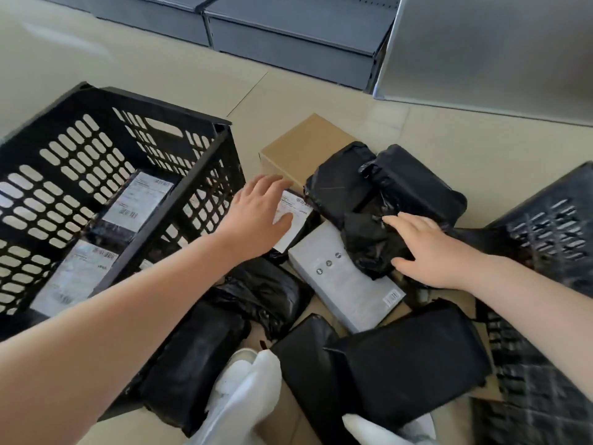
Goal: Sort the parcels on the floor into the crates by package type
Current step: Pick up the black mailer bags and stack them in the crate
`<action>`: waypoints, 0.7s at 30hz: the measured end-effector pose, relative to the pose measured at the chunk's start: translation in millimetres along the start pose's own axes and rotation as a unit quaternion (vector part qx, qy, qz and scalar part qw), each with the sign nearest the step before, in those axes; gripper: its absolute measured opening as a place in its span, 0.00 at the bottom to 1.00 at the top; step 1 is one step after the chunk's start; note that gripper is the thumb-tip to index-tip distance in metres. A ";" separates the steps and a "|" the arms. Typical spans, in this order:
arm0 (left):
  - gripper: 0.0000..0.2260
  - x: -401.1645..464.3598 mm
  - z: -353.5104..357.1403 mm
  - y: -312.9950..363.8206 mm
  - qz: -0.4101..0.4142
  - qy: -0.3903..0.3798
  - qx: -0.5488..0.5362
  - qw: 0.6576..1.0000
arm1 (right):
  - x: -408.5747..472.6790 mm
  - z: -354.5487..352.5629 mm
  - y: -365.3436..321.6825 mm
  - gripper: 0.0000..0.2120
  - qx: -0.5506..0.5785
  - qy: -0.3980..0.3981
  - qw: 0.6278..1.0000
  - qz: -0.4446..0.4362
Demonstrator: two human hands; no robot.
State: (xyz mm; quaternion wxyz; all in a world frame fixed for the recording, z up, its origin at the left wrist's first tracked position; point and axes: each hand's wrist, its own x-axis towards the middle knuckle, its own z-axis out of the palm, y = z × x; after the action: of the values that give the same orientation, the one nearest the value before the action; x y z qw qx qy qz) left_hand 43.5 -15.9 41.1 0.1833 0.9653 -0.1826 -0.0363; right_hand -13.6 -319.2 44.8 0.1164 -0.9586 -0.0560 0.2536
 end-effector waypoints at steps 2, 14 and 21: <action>0.24 -3.2 22.3 6.1 -0.038 -0.055 -0.050 0.996 | -7.4 12.6 8.2 0.35 0.015 -0.022 1.000 -0.001; 0.17 -66.4 106.7 17.0 -0.082 -0.298 -0.108 0.945 | -32.5 87.8 32.8 0.07 0.072 -0.107 0.992 0.000; 0.12 -79.6 124.2 22.5 -0.160 -0.300 -0.216 0.915 | -33.3 94.8 37.9 0.05 0.066 -0.063 0.996 0.001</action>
State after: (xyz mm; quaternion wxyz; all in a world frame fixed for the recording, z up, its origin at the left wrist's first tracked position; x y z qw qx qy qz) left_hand -55.2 -48.6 -66.0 0.3159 0.8619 -0.0601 -0.3920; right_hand -87.9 -342.9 -29.0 0.1751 -0.9311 -0.0452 0.3169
